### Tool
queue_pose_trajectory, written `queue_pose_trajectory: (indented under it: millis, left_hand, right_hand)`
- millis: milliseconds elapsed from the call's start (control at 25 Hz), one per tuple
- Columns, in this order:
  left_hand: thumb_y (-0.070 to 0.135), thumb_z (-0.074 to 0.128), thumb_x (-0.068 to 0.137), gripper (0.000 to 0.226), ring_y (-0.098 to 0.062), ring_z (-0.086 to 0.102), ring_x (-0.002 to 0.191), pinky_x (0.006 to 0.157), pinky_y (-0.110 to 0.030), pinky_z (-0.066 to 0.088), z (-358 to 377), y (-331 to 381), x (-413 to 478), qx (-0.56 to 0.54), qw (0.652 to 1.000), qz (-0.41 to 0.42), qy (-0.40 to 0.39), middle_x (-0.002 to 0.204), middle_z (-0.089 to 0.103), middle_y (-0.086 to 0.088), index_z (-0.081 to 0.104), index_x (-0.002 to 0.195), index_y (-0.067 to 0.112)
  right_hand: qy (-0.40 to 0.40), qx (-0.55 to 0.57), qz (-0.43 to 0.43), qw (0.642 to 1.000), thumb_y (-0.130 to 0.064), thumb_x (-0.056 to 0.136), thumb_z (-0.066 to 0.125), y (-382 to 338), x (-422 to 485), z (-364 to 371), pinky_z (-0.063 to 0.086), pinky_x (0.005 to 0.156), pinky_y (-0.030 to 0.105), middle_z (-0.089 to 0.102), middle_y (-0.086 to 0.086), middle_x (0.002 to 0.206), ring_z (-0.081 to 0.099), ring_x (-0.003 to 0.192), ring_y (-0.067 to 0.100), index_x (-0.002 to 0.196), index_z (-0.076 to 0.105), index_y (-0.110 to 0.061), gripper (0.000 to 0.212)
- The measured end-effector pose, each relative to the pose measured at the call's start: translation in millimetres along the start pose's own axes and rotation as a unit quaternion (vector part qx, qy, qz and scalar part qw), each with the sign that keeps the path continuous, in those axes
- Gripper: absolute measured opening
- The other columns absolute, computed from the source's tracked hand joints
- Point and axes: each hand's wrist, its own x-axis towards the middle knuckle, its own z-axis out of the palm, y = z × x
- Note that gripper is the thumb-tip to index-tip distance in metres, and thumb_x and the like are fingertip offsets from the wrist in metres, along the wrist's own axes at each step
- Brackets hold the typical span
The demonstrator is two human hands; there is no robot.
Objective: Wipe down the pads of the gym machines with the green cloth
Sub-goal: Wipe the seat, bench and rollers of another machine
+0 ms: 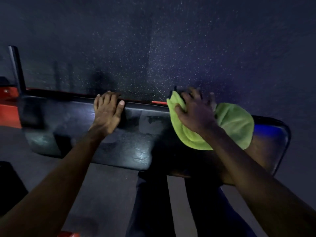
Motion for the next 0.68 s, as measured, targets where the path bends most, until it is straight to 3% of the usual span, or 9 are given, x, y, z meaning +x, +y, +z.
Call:
queue_pose_trajectory:
  millis: [40,160,280,360,480,560,680]
  left_hand:
    - [0.051,0.016,0.1,0.064,-0.031,0.033,0.14,0.12,-0.046,0.008,-1,-2,1,-0.004,1.0,0.004,-0.012,0.14,0.048,-0.016,0.049,0.136,0.01]
    - [0.054,0.014,0.098,0.068,-0.028,0.03,0.141,0.121,-0.044,0.006,-3,-5,2,-0.004,1.0,0.013,-0.027,0.142,0.047,-0.012,0.045,0.143,0.013]
    - [0.057,0.013,0.094,0.073,-0.026,0.03,0.141,0.121,-0.041,0.004,-3,-6,3,-0.016,0.999,0.012,-0.036,0.144,0.046,-0.01,0.044,0.144,0.014]
    - [0.057,0.015,0.093,0.074,-0.026,0.031,0.141,0.12,-0.039,0.003,-2,-7,2,-0.024,0.999,0.015,-0.032,0.144,0.047,-0.01,0.044,0.145,0.014]
    - [0.056,0.017,0.092,0.072,-0.026,0.031,0.141,0.121,-0.037,0.001,-3,-8,2,-0.039,0.999,0.02,-0.03,0.143,0.047,-0.009,0.042,0.147,0.018]
    - [0.057,0.017,0.092,0.071,-0.025,0.031,0.141,0.121,-0.037,0.001,-2,-7,2,-0.04,0.999,0.021,-0.029,0.142,0.048,-0.009,0.043,0.147,0.019]
    - [0.058,0.015,0.091,0.074,-0.027,0.034,0.14,0.121,-0.039,0.003,-1,-7,2,-0.033,0.999,0.018,-0.023,0.139,0.05,-0.009,0.048,0.142,0.015]
  right_hand:
    - [0.002,-0.042,0.013,0.999,-0.068,0.092,0.045,-1,-3,1,0.021,0.114,0.066,0.039,0.005,0.154,0.039,0.141,0.038,0.144,0.046,-0.03,0.064]
    - [-0.003,-0.094,0.006,0.996,-0.077,0.084,0.053,-20,-10,4,0.037,0.103,0.062,0.046,0.01,0.146,0.046,0.127,0.042,0.14,0.047,-0.027,0.075]
    - [0.009,0.027,-0.018,0.999,-0.05,0.093,0.063,-33,-7,-6,0.044,0.101,0.051,0.052,0.008,0.142,0.052,0.123,0.039,0.144,0.049,-0.028,0.058]
    - [0.022,0.141,-0.03,0.989,-0.035,0.097,0.063,-54,6,-17,0.045,0.099,0.038,0.052,0.008,0.14,0.055,0.12,0.029,0.15,0.045,-0.026,0.057]
    - [0.054,0.242,-0.075,0.966,-0.02,0.097,0.062,-100,21,-25,0.036,0.097,0.019,0.047,0.006,0.139,0.048,0.114,0.01,0.151,0.046,-0.02,0.056]
    - [0.043,0.232,-0.08,0.968,-0.018,0.097,0.061,-104,14,-12,0.038,0.107,0.026,0.046,0.007,0.141,0.05,0.121,0.016,0.146,0.051,-0.013,0.051]
    - [0.104,0.062,-0.023,0.992,-0.036,0.099,0.055,-63,-11,9,0.019,0.122,0.057,0.039,0.012,0.157,0.034,0.147,0.032,0.144,0.052,-0.011,0.051]
